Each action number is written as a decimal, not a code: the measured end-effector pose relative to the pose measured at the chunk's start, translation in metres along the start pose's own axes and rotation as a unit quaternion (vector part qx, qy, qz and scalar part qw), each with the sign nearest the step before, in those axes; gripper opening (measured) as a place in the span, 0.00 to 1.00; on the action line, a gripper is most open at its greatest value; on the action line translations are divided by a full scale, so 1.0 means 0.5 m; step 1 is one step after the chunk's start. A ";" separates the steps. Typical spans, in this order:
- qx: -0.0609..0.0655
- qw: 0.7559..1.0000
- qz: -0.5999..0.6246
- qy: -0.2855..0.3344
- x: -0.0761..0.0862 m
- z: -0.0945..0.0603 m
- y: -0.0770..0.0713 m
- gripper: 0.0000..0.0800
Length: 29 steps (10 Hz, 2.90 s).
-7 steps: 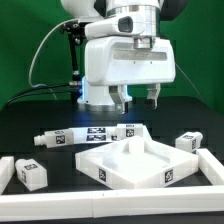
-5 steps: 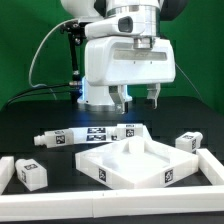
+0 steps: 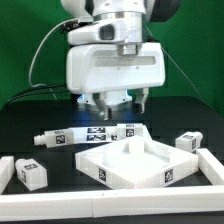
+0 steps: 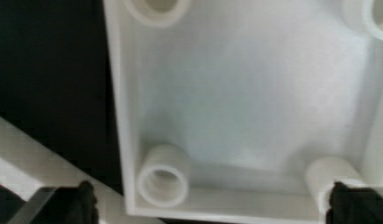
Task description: Assemble one leg
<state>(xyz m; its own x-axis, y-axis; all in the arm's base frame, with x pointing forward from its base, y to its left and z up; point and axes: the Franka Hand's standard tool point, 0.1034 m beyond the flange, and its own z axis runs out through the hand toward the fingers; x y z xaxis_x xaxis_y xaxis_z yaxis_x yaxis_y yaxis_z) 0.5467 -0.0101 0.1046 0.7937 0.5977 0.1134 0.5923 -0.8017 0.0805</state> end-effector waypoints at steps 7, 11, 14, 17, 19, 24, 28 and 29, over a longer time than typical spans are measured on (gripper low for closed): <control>0.039 0.998 0.048 -0.032 0.008 0.101 0.057 0.81; 0.039 0.998 0.018 -0.036 0.002 0.150 0.085 0.81; 0.037 0.999 0.019 -0.035 -0.005 0.179 0.082 0.81; 0.037 0.999 0.019 -0.036 -0.005 0.180 0.082 0.66; 0.037 0.999 0.019 -0.036 -0.005 0.180 0.081 0.26; 0.028 0.988 0.146 -0.033 -0.009 0.171 0.098 0.06; 0.045 0.958 0.276 -0.063 0.018 0.182 0.062 0.06; 0.045 0.955 0.285 -0.064 0.020 0.182 0.060 0.06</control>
Offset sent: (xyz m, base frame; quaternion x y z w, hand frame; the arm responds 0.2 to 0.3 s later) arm 0.0226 0.0089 -0.0619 0.1674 -0.0460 0.0929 0.9804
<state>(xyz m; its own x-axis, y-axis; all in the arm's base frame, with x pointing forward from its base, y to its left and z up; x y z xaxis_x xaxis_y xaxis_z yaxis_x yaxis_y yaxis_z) 0.5850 -0.0278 0.0180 0.9979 0.0636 -0.0098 0.0632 -0.9971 -0.0436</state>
